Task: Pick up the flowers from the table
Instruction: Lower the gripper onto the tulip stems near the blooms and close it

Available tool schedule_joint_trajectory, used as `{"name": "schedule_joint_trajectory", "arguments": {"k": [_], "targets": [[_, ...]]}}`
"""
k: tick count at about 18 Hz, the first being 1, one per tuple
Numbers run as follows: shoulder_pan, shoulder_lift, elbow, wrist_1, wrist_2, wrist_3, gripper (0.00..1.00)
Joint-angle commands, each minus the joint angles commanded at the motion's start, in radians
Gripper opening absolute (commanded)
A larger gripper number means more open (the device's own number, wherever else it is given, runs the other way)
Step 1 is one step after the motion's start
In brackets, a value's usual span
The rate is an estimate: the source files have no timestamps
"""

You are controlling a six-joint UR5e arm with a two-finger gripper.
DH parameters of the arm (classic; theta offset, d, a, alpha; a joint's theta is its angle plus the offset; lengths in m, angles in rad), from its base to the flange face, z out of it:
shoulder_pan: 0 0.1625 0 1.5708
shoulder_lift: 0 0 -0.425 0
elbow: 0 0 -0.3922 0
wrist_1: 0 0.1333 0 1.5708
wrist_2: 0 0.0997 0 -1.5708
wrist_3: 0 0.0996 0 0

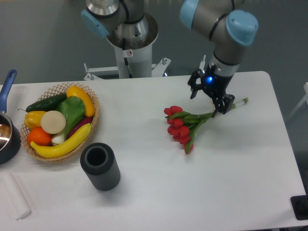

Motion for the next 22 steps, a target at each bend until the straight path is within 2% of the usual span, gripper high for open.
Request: {"name": "schedule_joint_trajectory", "arguments": {"k": [2,6,9,12,16,18,22], "targets": [[-0.008,-0.032,0.012,0.002,0.002,0.009,1.0],[-0.005,-0.055,0.04,-0.005,0.017,0.079,1.0],[-0.002,-0.055,0.017,-0.006,0.073,0.15,1.0],[-0.005,-0.055,-0.024,-0.002,0.129,0.16,1.0],[-0.011,-0.063,-0.058,0.002,0.134,0.157,1.0],[-0.011,-0.065,-0.083,0.027,0.134,0.155,1.0],[-0.017,-0.088,-0.121,0.121,0.132,0.14,1.0]]}}
